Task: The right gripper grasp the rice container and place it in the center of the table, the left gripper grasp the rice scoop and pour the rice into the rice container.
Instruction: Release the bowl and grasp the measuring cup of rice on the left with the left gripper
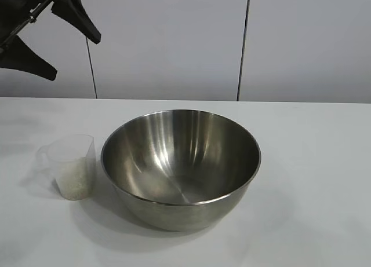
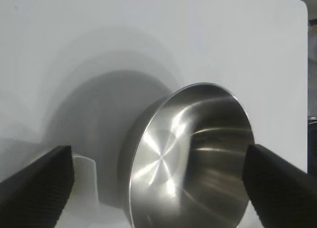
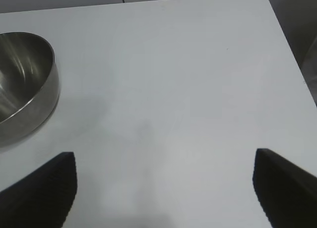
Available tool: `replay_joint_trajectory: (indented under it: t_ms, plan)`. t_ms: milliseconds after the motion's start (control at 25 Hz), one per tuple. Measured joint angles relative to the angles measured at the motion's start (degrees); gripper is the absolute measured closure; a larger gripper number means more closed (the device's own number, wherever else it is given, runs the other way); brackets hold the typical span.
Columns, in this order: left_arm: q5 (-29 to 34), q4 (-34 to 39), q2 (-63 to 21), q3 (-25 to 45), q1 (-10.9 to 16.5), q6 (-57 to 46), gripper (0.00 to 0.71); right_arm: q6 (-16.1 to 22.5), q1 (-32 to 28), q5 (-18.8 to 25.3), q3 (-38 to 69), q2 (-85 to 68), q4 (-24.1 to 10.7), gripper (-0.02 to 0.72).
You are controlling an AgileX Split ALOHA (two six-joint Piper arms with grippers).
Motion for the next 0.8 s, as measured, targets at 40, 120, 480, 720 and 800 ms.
replay_joint_trajectory:
  t_ms: [40,120,480,720,800]
  plan:
    - [-0.7,-0.9,-0.2,-0.6,0.3,2.5,0.046,0.0,0.0,0.0,0.0,0.0,0.0,0.042]
    - [-4.2,-1.9,-2.1,-1.3,0.3,6.3,0.067,0.0,0.0,0.0,0.0,0.0,0.0,0.042]
    - [-30.3,8.8,-25.5,9.7,-8.2,20.2,0.132,0.0,0.0,-0.2,0.0,0.0,0.0,0.042]
    - [-57.7,9.2,-34.0,33.4,-18.2,24.5,0.137,0.0,0.0,-0.2,0.0,0.0,0.0,0.042]
    - [-67.7,9.0,-34.9,40.6,-20.8,24.2,0.137,0.0,0.0,-0.2,0.0,0.0,0.0,0.042]
